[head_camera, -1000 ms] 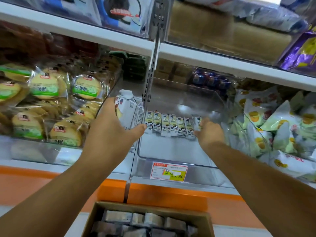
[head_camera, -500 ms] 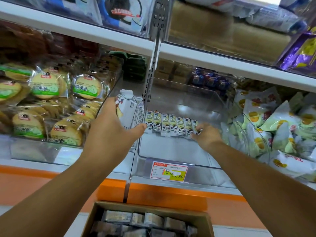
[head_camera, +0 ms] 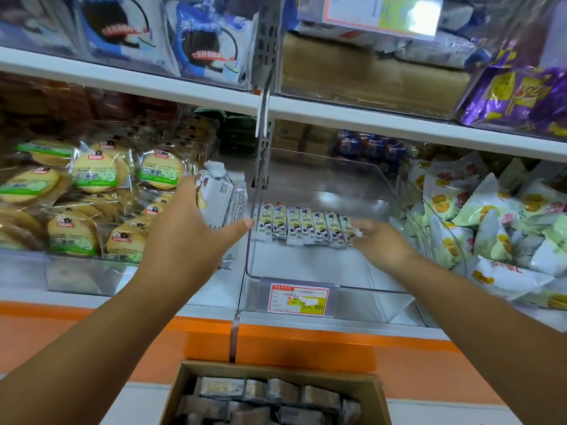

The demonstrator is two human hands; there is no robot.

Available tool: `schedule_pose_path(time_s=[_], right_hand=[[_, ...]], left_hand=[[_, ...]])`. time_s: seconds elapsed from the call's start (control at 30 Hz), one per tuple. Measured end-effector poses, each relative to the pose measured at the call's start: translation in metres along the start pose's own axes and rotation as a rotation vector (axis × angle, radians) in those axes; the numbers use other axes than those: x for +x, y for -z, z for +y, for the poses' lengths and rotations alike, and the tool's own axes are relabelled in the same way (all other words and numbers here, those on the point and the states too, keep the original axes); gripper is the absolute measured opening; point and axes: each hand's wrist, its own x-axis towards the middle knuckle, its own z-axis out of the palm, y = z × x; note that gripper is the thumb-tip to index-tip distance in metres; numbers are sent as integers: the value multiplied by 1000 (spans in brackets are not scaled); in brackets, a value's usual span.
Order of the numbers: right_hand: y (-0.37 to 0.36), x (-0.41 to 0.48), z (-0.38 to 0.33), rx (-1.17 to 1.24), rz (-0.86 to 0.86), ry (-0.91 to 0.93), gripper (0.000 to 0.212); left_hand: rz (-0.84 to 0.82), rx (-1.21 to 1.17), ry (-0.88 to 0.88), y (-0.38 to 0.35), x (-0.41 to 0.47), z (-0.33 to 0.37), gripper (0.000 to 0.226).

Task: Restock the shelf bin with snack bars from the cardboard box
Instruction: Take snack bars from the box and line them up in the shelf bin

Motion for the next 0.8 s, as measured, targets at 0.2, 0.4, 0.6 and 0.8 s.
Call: schedule_pose_path(time_s=[0.2, 0.4, 0.6, 0.8], right_hand=[[15, -102, -31, 485, -55, 279, 18], [-5, -163, -49, 506, -325, 436, 46], [-7, -156, -47, 521, -219, 376, 46], [5, -143, -45, 742, -333, 300, 41]], left_hand=[[-105, -242, 85, 1, -22, 18, 41], [-400, -538, 219, -19, -43, 18, 27], [-543, -665, 252, -22, -51, 26, 30], [-546, -674, 208, -14, -37, 17, 53]])
